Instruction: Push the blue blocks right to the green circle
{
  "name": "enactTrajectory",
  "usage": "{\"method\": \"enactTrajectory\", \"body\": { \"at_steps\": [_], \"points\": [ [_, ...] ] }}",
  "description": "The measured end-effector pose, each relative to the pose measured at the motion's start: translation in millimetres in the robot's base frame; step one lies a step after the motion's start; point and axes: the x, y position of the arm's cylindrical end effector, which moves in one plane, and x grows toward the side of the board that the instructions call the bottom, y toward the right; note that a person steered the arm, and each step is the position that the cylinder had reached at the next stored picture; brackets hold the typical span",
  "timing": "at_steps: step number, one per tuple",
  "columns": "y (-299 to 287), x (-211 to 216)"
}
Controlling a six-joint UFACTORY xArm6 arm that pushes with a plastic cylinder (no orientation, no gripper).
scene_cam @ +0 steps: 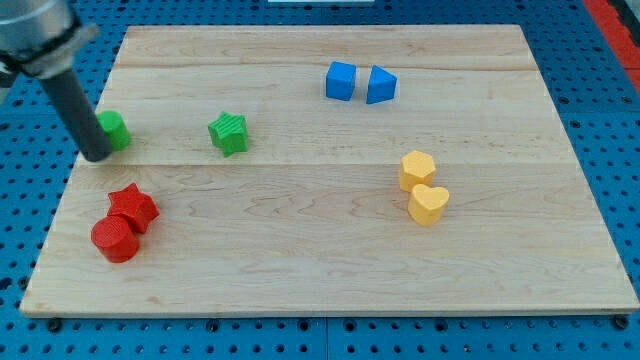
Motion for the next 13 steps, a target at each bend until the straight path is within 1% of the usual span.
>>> {"method": "enactTrajectory", "body": {
  "at_steps": [1,2,3,4,5,6,7,8,9,10,12,13],
  "points": [
    [46,-59],
    [55,-123],
    [68,-163],
    [122,-180],
    [139,-133],
    [231,-177],
    [370,-181],
    [408,-123],
    [365,-99],
    [318,-99],
    [184,-148],
    [172,-167]
  ]
}}
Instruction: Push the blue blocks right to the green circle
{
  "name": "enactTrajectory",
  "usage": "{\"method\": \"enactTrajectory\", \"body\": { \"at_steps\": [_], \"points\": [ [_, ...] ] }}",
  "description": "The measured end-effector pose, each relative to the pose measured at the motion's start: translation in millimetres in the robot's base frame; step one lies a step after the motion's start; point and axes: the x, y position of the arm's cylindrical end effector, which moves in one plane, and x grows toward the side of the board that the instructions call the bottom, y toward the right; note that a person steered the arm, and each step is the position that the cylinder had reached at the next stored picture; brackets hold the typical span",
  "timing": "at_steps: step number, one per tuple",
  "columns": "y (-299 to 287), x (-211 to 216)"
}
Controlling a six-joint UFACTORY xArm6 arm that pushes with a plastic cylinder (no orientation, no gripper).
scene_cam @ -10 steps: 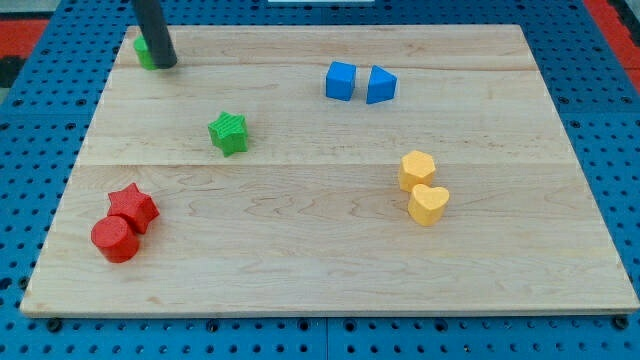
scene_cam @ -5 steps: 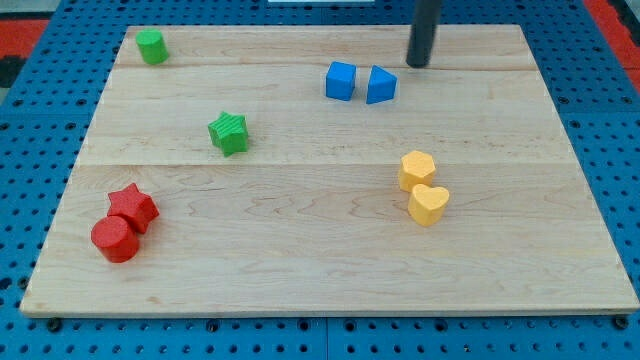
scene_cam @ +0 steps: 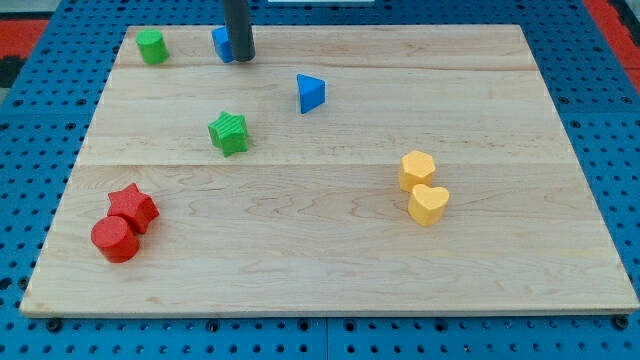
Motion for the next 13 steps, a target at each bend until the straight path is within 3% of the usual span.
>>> {"method": "enactTrajectory", "body": {
  "at_steps": [1,3,4,5,6,8,9,10,11,12,13],
  "points": [
    [15,-26],
    [-48,-24],
    [30,-12],
    [136,33],
    [115,77],
    [-9,68],
    [37,109],
    [-26,120],
    [-58,68],
    [-53,65],
    [-33,90]
  ]
}}
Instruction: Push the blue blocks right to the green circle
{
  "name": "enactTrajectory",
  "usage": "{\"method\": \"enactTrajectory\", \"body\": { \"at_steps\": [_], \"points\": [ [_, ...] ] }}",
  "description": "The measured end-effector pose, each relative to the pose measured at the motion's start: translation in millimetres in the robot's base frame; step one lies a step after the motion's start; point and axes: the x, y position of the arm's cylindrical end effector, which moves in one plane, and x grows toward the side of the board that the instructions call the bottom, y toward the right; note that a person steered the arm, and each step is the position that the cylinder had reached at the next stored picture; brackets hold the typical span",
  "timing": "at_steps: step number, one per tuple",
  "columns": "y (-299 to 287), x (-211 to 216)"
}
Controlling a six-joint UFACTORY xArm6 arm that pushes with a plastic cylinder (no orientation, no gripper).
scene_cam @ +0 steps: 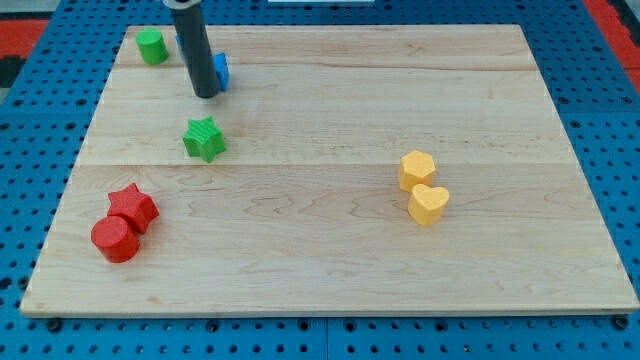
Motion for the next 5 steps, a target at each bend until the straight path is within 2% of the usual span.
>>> {"method": "enactTrajectory", "body": {
  "at_steps": [1,2,3,4,5],
  "points": [
    [30,-24],
    [-25,-49],
    [26,-30],
    [33,55],
    [-28,90]
  ]
}}
